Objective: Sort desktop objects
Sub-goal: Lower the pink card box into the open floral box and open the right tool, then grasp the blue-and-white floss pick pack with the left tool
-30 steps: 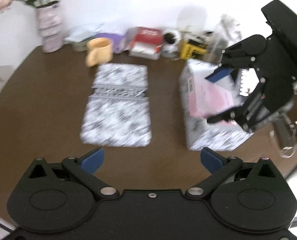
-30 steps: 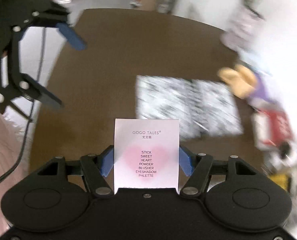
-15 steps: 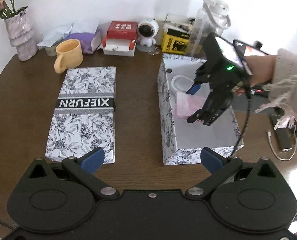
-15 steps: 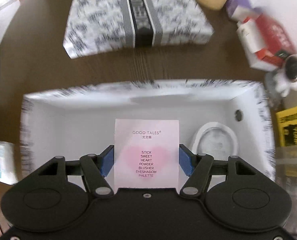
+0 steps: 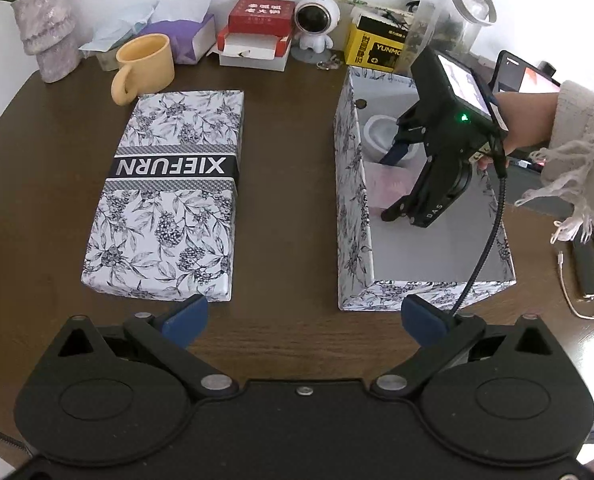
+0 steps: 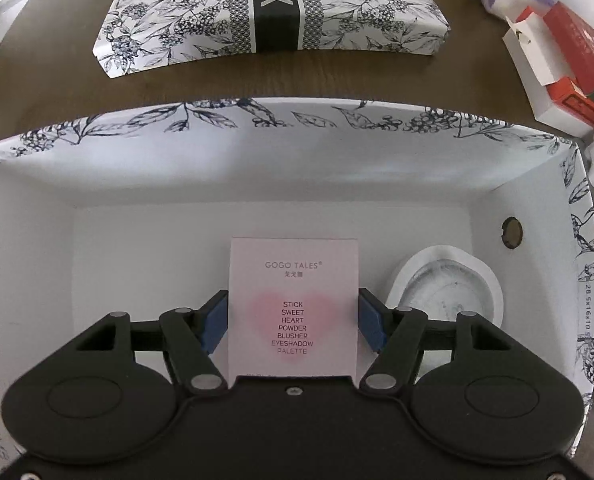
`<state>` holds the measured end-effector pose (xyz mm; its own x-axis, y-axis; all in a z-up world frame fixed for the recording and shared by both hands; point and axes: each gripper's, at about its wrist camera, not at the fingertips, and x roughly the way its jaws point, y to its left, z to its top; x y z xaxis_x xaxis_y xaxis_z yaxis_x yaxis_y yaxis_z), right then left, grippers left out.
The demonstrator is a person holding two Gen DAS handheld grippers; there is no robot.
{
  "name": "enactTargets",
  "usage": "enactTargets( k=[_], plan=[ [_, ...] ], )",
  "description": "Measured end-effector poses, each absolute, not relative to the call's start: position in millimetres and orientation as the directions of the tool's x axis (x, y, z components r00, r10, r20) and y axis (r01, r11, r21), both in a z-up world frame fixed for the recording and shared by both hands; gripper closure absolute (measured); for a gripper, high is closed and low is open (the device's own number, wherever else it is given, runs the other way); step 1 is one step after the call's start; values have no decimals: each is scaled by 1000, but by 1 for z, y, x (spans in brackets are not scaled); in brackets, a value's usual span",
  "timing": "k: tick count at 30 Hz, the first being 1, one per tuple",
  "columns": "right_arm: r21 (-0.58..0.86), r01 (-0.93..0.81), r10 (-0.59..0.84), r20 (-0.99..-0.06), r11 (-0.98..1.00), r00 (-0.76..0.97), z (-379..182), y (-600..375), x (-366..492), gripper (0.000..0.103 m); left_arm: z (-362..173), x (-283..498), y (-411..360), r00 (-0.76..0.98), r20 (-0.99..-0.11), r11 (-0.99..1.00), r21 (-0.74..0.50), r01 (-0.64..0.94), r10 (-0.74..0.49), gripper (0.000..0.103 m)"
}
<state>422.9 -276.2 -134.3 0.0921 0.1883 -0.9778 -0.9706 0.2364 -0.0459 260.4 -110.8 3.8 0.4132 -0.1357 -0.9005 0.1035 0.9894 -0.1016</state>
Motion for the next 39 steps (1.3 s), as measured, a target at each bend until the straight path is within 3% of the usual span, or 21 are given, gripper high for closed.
enactTargets(
  k=[4, 8, 11, 17, 26, 34, 39],
  plan=[
    [-51, -975, 178, -980, 218, 91, -132, -276, 422, 31, 9, 258, -114, 424, -893, 987, -105, 124, -148, 0],
    [-16, -970, 183, -981, 242, 62, -126, -276, 418, 6, 13, 252, -114, 439, -887, 985, -89, 148, -146, 0],
    [-22, -949, 207, -974, 315, 91, -106, -281, 412, 0, 15, 245, -111, 444, -881, 981, -99, 167, -165, 0],
    [-51, -842, 329, -906, 537, 265, -44, -302, 391, 0, 22, 224, -105, 462, -863, 967, -100, 235, -202, 0],
    [-91, -529, 272, -777, 844, 567, 29, -322, 285, 0, 26, 191, -102, 461, -849, 900, -38, 435, -259, 0],
    [-35, -302, 170, -763, 953, 624, 16, -325, 157, 0, 12, 166, -148, 366, -868, 702, 29, 711, -335, 0],
    [-12, -189, 103, -802, 982, 589, -17, -323, 87, 0, -27, 154, -186, 278, -912, 542, 76, 837, -302, 0]
  ],
)
